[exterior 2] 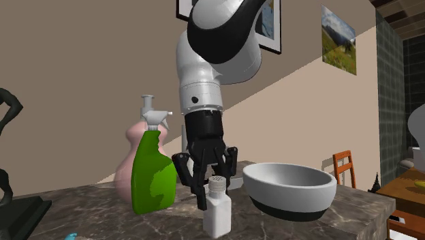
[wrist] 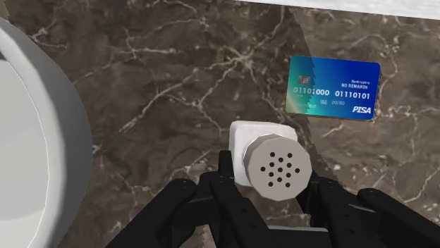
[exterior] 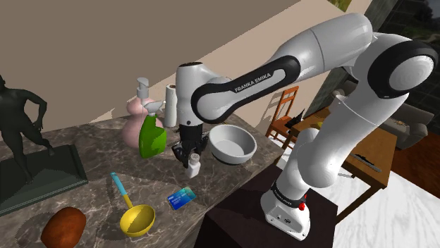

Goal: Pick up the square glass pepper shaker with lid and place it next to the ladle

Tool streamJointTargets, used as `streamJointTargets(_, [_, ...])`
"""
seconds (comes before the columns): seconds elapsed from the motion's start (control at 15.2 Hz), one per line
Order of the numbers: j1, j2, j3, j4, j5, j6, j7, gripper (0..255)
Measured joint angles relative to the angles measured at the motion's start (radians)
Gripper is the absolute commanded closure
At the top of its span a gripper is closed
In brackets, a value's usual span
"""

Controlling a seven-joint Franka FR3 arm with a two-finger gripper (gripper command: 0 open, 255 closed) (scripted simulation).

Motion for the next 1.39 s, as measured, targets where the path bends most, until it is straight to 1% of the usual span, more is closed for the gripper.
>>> streamJointTargets(0.46, [-0.001,0.013,0.0,-0.007,-0.001,0.02,-0.002,255])
streamJointTargets(0.53, [-0.001,0.013,0.0,-0.007,-0.001,0.02,-0.002,0])
streamJointTargets(0.92, [-0.001,0.013,0.0,-0.007,-0.001,0.02,-0.002,0])
streamJointTargets(1.06, [-0.006,0.003,-0.006,0.025,-0.007,-0.021,-0.004,0])
streamJointTargets(1.19, [-0.01,-0.014,-0.012,0.068,-0.012,-0.081,-0.001,0])
streamJointTargets(1.39, [-0.011,-0.031,-0.015,0.08,-0.012,-0.111,-0.002,0])
